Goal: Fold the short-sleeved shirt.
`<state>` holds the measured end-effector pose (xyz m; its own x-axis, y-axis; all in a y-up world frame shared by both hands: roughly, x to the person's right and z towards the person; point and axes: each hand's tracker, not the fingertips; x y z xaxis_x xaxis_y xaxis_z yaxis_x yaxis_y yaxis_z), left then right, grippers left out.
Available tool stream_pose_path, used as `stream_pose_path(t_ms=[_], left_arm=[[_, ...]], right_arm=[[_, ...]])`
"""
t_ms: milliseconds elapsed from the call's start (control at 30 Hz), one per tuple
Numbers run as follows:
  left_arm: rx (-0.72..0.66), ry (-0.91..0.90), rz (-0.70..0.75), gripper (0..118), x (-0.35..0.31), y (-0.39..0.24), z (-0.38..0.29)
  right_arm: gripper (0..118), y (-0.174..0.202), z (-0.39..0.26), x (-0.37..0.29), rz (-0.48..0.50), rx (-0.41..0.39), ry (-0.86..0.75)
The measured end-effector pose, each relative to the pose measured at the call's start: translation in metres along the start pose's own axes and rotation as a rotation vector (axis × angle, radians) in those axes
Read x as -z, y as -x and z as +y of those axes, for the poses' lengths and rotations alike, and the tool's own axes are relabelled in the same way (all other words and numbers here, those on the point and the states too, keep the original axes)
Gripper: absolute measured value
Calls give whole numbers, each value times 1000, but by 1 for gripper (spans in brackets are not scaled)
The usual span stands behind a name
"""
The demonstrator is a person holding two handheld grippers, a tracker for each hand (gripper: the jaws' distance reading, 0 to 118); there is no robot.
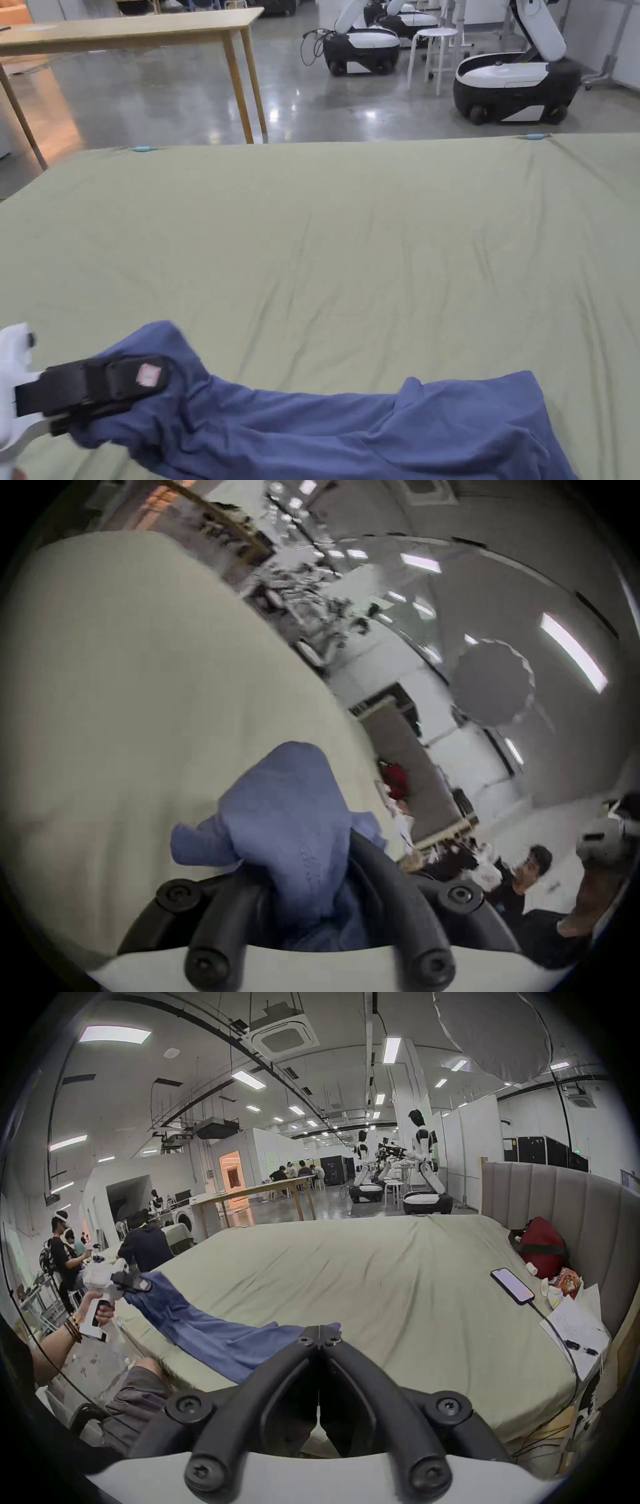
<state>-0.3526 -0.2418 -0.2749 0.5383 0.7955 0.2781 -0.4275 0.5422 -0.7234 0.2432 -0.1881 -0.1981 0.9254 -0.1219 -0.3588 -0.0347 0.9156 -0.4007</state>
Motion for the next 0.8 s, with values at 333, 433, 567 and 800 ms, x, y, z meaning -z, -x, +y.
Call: stream_pose_path(t_ms=[333, 433, 567, 800], left_arm=[[2, 268, 69, 7, 187, 9, -52], [-27, 311, 172, 7, 208, 31, -70], [-46, 275, 147, 13, 200, 35, -74], [34, 222, 31, 118, 165, -11, -53]], right_arm=[[0, -10, -9, -6, 18, -3, 8], [0, -16, -14, -11, 6, 1, 15], [0, -24, -18, -17, 0, 21, 18], [0, -23, -21, -12, 1, 20, 39]])
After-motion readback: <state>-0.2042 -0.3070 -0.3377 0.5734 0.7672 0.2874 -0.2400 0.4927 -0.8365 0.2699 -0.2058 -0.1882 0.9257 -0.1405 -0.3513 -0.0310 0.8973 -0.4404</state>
